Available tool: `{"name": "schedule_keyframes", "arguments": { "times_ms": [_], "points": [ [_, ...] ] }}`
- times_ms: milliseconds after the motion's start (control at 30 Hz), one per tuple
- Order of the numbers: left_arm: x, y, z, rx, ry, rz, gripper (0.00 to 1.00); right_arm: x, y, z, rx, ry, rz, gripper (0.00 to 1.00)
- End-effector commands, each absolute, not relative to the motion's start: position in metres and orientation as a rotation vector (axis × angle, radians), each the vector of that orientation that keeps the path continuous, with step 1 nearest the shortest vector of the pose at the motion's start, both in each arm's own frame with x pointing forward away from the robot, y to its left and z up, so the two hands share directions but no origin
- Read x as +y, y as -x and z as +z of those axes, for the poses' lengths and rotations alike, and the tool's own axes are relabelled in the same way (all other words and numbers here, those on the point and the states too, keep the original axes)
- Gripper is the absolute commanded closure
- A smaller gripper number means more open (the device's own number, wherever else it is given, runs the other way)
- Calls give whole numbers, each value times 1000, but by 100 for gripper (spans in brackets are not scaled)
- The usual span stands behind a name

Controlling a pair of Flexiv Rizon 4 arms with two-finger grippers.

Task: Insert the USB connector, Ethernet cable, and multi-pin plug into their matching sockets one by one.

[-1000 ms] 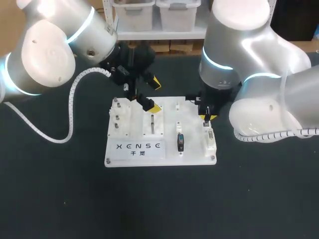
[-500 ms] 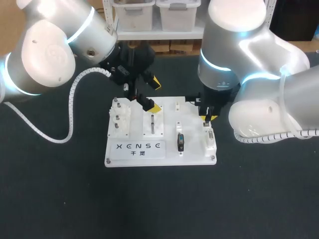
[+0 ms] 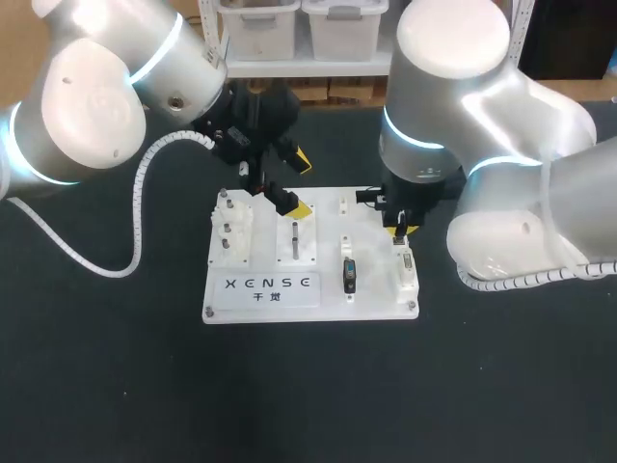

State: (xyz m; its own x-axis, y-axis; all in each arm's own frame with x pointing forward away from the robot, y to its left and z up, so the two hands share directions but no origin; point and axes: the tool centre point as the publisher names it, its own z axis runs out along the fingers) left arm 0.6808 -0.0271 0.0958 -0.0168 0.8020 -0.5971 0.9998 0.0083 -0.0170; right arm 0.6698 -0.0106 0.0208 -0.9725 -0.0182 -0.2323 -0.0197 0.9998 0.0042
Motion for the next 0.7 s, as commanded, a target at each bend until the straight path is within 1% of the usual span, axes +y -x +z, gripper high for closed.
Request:
{"name": "schedule_keyframes", "arguments": {
  "times_ms": [33, 433, 633, 700],
  "points": [
    [-28, -682, 96, 1875, -1850, -628, 0, -12, -667, 18, 2910, 28, 7, 100],
    [-28, -682, 96, 1875, -1850, -628, 0, -13, -673, 2, 2926, 0, -37, 100],
    [-28, -682, 96, 1875, -1850, -628, 0, -13, -671, 9, 2918, 7, -21, 100],
    [-28, -682, 96, 1875, -1850, -628, 0, -13, -673, 17, 2881, -5, -13, 55]
  ]
}}
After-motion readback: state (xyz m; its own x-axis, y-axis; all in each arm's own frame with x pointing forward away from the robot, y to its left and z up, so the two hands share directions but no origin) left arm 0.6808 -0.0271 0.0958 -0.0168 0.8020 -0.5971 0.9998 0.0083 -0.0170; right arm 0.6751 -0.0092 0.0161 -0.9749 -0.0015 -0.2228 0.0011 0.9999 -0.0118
